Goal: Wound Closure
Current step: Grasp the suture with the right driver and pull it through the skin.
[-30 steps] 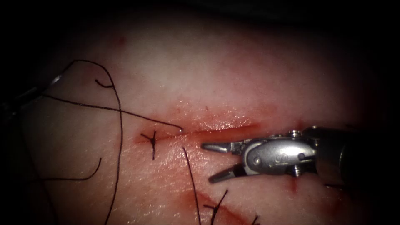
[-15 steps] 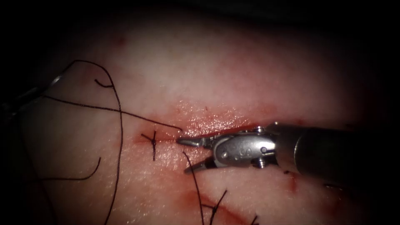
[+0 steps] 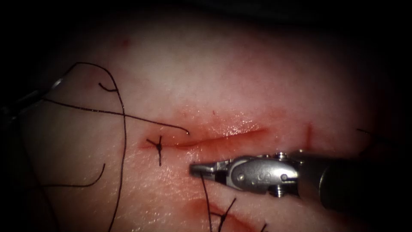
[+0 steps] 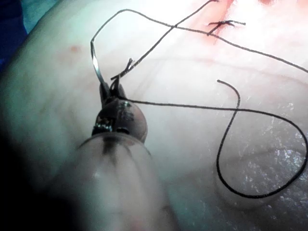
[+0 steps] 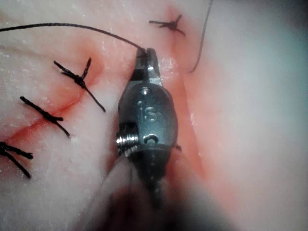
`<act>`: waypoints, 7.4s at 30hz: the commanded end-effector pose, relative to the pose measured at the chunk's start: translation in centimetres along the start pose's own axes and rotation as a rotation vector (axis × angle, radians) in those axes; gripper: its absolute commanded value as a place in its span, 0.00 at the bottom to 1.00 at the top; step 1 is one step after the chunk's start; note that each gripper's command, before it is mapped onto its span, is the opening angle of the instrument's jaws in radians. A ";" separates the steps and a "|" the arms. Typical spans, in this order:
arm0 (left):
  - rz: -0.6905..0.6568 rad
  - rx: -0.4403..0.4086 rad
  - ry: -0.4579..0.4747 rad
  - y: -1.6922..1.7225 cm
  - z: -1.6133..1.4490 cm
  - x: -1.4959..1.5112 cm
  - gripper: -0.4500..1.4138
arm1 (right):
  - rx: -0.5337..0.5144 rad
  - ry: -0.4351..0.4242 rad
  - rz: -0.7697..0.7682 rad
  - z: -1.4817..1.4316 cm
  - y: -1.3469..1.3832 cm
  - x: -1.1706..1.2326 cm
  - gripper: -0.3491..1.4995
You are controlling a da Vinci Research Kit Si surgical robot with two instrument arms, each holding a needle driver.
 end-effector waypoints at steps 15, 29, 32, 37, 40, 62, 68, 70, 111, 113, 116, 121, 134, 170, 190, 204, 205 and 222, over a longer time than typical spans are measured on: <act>0.002 -0.001 0.001 0.01 0.10 0.00 0.00 | 0.415 0.023 -0.027 -0.59 -1.71 1.16 0.00; 0.003 -0.001 0.002 0.00 0.11 -0.01 0.00 | 0.104 0.187 -0.093 -0.59 0.28 0.63 0.94; 0.003 -0.001 0.002 0.00 0.11 -0.02 0.00 | 0.042 0.182 -0.097 -0.32 0.45 0.33 0.96; 0.003 -0.003 0.003 -0.01 0.11 -0.03 0.00 | 0.040 0.181 -0.129 -0.20 0.33 0.02 0.99; 0.004 -0.004 0.004 -0.02 0.11 -0.04 0.00 | 0.075 0.198 -0.102 -0.54 0.11 0.10 0.99; 0.004 -0.001 0.001 0.02 0.14 -0.01 0.00 | -0.024 0.106 0.280 -1.41 0.92 -0.36 0.87; 0.004 -0.001 0.001 0.02 0.13 -0.01 0.00 | 0.002 0.205 0.422 -0.39 1.12 -0.48 0.88; 0.004 -0.002 0.001 0.02 0.13 -0.01 0.00 | 0.024 0.220 0.453 -0.17 1.12 -0.55 0.85; 0.005 -0.004 0.003 0.00 0.12 -0.03 0.00 | 0.266 0.292 0.136 -0.69 -0.52 0.57 0.00; 0.005 -0.004 0.003 0.00 0.12 -0.03 0.00 | 0.299 0.283 0.112 -0.78 -0.63 0.68 0.00; 0.005 -0.004 0.003 0.00 0.12 -0.03 0.00 | 0.384 0.281 0.074 -0.95 -0.90 0.89 0.00; 0.005 -0.004 0.003 0.00 0.12 -0.03 0.00 | 0.523 0.301 0.090 -1.16 -1.18 1.18 0.00; 0.006 -0.005 0.003 0.00 0.11 -0.04 0.00 | 0.179 0.363 0.163 -1.04 0.36 0.83 0.96; 0.006 -0.005 0.003 -0.01 0.11 -0.03 0.00 | 0.056 0.137 0.087 0.46 0.66 -0.37 0.00; 0.006 -0.004 0.003 0.00 0.12 -0.04 0.00 | 0.237 0.098 -0.021 0.02 -0.06 0.42 0.00; 0.006 -0.005 0.004 -0.01 0.13 -0.04 0.00 | 0.331 0.058 -0.078 -0.51 -0.75 0.72 0.00; 0.006 -0.005 0.004 -0.01 0.13 -0.04 0.00 | 0.339 0.060 -0.081 -0.53 -0.78 0.74 0.00; 0.009 -0.005 0.002 -0.06 0.12 -0.10 0.00 | 0.497 0.067 -0.088 -0.79 -1.34 1.18 0.00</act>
